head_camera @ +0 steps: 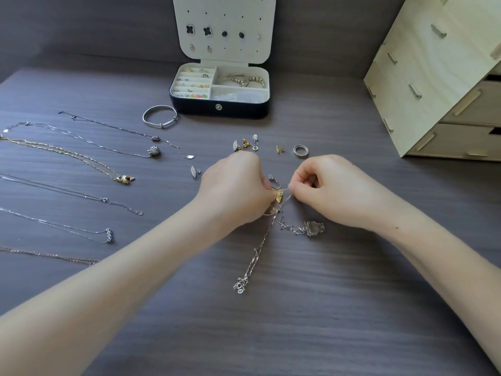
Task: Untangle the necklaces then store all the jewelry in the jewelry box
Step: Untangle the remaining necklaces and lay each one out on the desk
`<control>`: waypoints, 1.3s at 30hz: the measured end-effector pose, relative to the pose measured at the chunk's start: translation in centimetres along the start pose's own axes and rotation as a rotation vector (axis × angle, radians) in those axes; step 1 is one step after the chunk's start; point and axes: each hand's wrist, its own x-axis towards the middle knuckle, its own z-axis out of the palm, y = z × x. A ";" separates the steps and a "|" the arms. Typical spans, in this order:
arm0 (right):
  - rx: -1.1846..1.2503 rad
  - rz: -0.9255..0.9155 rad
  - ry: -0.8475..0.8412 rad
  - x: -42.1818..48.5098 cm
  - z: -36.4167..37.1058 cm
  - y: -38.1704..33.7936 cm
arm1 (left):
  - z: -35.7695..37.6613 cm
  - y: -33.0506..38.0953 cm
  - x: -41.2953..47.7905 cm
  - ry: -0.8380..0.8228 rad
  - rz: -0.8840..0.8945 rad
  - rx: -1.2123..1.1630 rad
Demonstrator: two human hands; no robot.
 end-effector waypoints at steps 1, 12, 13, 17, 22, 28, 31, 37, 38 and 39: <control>0.003 0.007 0.011 -0.1 -0.1 0.1 | -0.2 -0.1 -0.1 -0.017 -0.004 -0.026; 0.015 0.012 0.049 -0.3 0.4 0.5 | -2.9 -2.3 -1.7 -0.183 0.023 -0.663; 0.010 0.008 0.054 -0.3 0.5 0.5 | -3.0 -2.6 -2.0 -0.194 0.033 -0.702; -0.017 -0.004 0.067 -0.2 0.7 0.7 | -3.4 -4.1 -3.6 -0.286 0.124 -0.895; -0.043 -0.013 0.079 -0.3 0.8 0.7 | -3.8 -6.6 -4.8 -0.340 0.189 -0.904; -0.034 -0.033 0.089 -0.4 0.8 0.7 | -3.6 -8.1 -5.1 -0.296 0.236 -0.739; -0.015 -0.047 0.080 -0.5 0.6 0.7 | -3.5 -8.6 -5.3 -0.242 0.308 -0.524; 0.056 -0.079 0.033 -2.4 -0.2 0.8 | -4.0 -9.2 -5.8 -0.177 0.357 -0.199; 0.038 -0.081 0.001 -2.9 -0.3 0.9 | -4.1 -9.2 -5.8 -0.188 0.366 -0.155; 0.001 -0.090 -0.028 -3.4 -0.4 1.0 | -4.3 -9.1 -5.7 -0.183 0.365 -0.127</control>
